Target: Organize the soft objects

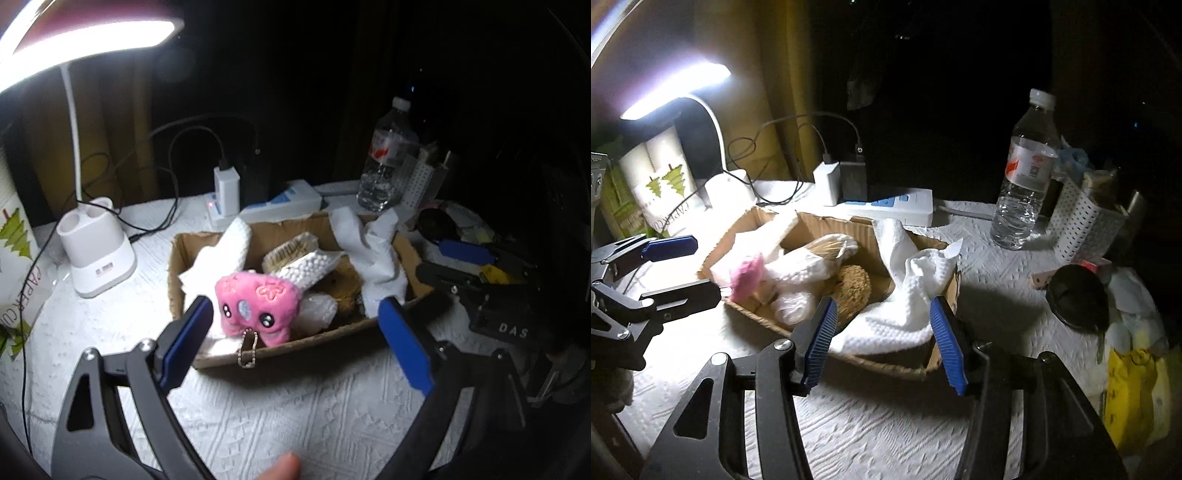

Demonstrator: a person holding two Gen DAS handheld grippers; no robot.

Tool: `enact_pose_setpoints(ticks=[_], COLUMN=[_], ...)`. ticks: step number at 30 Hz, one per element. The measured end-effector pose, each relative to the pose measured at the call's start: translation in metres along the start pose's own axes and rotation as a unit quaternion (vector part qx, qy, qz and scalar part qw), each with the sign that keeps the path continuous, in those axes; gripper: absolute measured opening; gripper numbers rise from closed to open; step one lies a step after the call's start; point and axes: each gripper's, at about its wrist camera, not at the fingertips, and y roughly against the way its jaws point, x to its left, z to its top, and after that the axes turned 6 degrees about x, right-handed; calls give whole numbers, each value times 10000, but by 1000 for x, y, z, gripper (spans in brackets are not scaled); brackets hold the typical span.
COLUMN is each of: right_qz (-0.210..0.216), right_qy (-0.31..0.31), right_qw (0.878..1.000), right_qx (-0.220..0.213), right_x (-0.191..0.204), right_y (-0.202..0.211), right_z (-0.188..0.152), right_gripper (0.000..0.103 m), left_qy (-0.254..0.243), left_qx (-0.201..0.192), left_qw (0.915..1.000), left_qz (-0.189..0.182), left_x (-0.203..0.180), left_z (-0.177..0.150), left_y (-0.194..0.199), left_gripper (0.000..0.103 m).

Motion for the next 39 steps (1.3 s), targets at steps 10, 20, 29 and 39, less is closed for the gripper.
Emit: enact_pose_setpoints(ticks=[10,20,29,39], right_qz=[-3,2,-92,-148], right_qy=[-61,-163,-110,-163], right_qw=[9999,9992,9980,9970], right_qx=[-132,-372,-621,-736], right_x=[25,46,61,73], right_y=[37,80,119,152], right_z=[-14,-27,-37,-46], right_gripper=[56,72,73,73], left_qy=[4,81,22,-70], left_qx=[-251,-497,-820,-1097], left_qw=[9997,9986,9962,9929], left_qz=[3,177,288,454], left_x=[-5,-8,-15,-26], left_z=[-14,-28,-37,-49], left_y=[44,86,126,161], left_gripper=[92,93,95,96])
